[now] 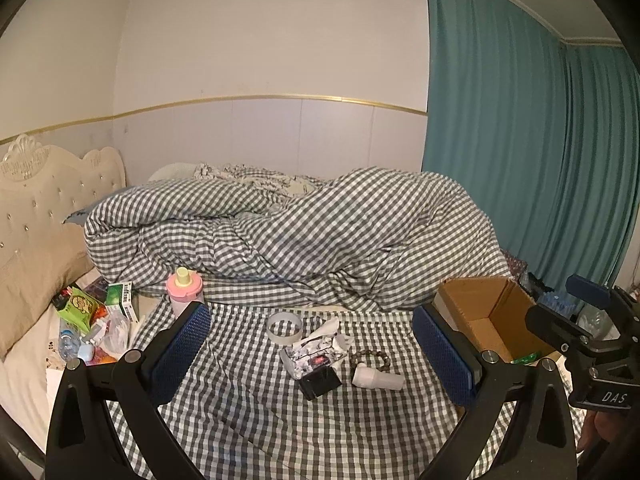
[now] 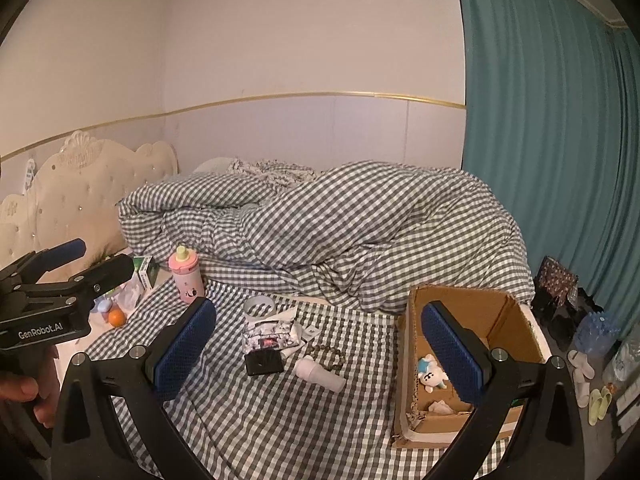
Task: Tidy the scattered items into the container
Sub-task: 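Move both grippers back from the box toward the items on the bed, then grasp the black cup with the left gripper while the right grasps the white bottle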
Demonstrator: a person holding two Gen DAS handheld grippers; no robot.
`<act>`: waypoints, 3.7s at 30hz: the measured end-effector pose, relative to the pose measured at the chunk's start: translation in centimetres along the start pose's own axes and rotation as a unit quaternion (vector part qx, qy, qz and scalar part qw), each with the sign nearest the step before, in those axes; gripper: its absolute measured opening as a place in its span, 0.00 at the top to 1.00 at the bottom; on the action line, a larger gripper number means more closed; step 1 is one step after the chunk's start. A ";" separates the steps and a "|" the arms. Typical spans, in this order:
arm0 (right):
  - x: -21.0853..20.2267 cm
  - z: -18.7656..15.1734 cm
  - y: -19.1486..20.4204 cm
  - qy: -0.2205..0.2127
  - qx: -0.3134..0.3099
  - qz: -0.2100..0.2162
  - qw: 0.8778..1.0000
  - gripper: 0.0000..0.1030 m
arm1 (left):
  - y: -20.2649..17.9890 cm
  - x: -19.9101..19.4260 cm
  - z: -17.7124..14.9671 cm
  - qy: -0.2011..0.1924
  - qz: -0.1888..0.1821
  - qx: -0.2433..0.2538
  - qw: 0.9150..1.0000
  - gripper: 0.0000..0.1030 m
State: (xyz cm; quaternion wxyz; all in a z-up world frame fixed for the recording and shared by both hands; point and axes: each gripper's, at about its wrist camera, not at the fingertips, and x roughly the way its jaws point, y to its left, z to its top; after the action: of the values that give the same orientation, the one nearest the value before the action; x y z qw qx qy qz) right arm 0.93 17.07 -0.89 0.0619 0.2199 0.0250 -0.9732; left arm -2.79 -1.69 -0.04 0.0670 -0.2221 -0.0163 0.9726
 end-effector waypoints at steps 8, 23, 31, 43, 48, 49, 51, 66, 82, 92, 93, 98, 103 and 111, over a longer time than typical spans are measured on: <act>2.6 -0.5 -0.3 0.020 -0.002 0.003 1.000 0.00 | 0.3 3.1 -1.0 0.024 -0.003 -0.002 1.000 0.00; 9.6 -2.5 -1.3 0.073 0.002 0.006 0.997 0.00 | 1.5 10.7 -3.7 0.084 -0.006 -0.006 0.996 0.00; 13.1 -3.9 -1.6 0.096 0.007 0.011 0.995 0.00 | 1.6 14.3 -5.1 0.114 -0.006 -0.003 0.994 0.00; 17.5 -6.3 -2.1 0.137 0.010 0.018 0.990 0.00 | 1.7 19.0 -7.8 0.156 -0.010 -0.002 0.988 0.00; 19.4 -7.5 -2.5 0.157 0.018 0.020 0.987 0.00 | 1.9 21.2 -9.2 0.176 -0.010 -0.001 0.984 0.00; 19.8 -7.7 -2.5 0.161 0.018 0.021 0.987 0.00 | 2.0 21.6 -9.5 0.180 -0.010 -0.002 0.984 0.00; 20.7 -8.3 -2.6 0.168 0.018 0.025 0.985 0.00 | 2.1 22.5 -10.2 0.189 -0.010 -0.004 0.982 0.00; 25.8 -12.3 -3.5 0.224 0.032 0.040 0.973 0.00 | 1.5 27.5 -14.0 0.241 -0.026 0.002 0.970 0.00; 29.8 -15.5 -4.6 0.260 0.035 0.054 0.963 0.00 | 1.2 31.4 -17.1 0.275 -0.038 0.004 0.961 0.00; 32.1 -17.1 -4.6 0.279 0.028 0.067 0.958 0.00 | 1.0 32.6 -18.2 0.282 -0.067 -0.015 0.957 0.07; 32.2 -17.2 -4.6 0.280 0.028 0.068 0.957 0.00 | 1.0 32.6 -18.2 0.283 -0.071 -0.017 0.956 0.10; 32.7 -17.6 -4.4 0.282 0.028 0.077 0.956 0.00 | 0.2 32.6 -18.1 0.282 -0.091 -0.012 0.955 0.29; 33.1 -17.8 -3.8 0.286 0.024 0.089 0.954 0.04 | -0.2 32.6 -18.0 0.284 -0.098 -0.008 0.954 0.31; 33.1 -18.0 -3.5 0.291 0.017 0.095 0.952 0.30 | -0.5 31.9 -17.8 0.286 -0.103 -0.001 0.953 0.41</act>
State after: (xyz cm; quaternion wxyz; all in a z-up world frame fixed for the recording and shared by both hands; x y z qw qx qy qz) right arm -21.54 18.24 -31.35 0.1407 0.4960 0.0040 -0.8568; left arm -23.52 3.25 -29.74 0.1689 -0.4883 -0.0201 0.8559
